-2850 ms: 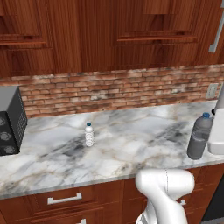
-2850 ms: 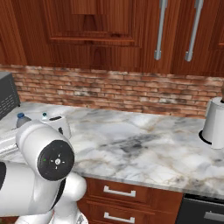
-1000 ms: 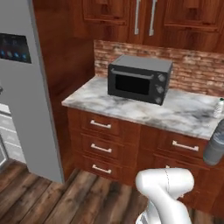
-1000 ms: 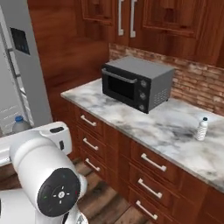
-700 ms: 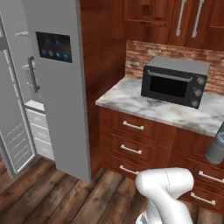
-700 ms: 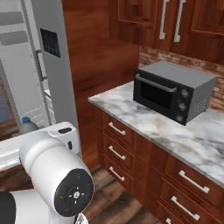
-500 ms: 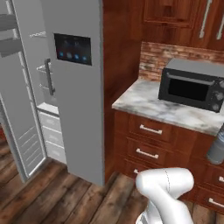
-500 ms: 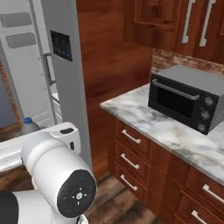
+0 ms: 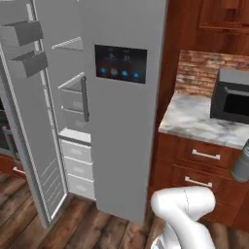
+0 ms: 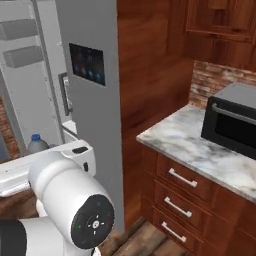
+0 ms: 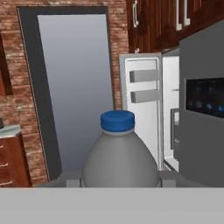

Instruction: Take the bottled waters from the counter and place them in the freezer to freeze. Close the freezer door after placing the bottles.

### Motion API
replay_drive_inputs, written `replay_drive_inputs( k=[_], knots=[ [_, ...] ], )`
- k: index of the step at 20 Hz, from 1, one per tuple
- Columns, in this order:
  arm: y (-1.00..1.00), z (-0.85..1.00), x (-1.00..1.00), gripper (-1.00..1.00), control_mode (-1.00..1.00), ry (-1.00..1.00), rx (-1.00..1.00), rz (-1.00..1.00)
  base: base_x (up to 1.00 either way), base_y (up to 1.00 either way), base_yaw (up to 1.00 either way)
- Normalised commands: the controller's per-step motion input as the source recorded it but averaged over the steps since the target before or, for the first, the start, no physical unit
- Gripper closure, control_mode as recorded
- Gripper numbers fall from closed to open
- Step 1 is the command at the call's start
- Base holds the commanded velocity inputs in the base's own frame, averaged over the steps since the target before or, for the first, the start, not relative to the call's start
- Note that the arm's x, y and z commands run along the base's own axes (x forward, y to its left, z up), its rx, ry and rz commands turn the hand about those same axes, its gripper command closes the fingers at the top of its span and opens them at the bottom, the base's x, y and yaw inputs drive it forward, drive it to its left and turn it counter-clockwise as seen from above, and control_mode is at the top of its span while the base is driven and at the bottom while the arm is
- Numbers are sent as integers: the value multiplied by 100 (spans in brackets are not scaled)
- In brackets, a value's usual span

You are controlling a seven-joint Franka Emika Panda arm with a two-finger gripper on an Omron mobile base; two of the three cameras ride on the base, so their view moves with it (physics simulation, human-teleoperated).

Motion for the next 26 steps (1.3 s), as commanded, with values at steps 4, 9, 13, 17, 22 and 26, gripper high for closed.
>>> replay_drive_inputs(
  k=[4, 9, 13, 17, 22, 26],
  knots=[
    [0, 0, 0, 100, 100, 0, 0, 0, 60, 100, -4],
    [0, 0, 0, 100, 100, 0, 0, 0, 48, 100, 0],
    [0, 0, 0, 100, 100, 0, 0, 0, 47, 100, 0],
    [0, 0, 0, 100, 100, 0, 0, 0, 56, 100, 0],
    [0, 0, 0, 100, 100, 0, 0, 0, 51, 24, -10],
    [0, 0, 0, 100, 100, 0, 0, 0, 22, 0, -27]
  ],
)
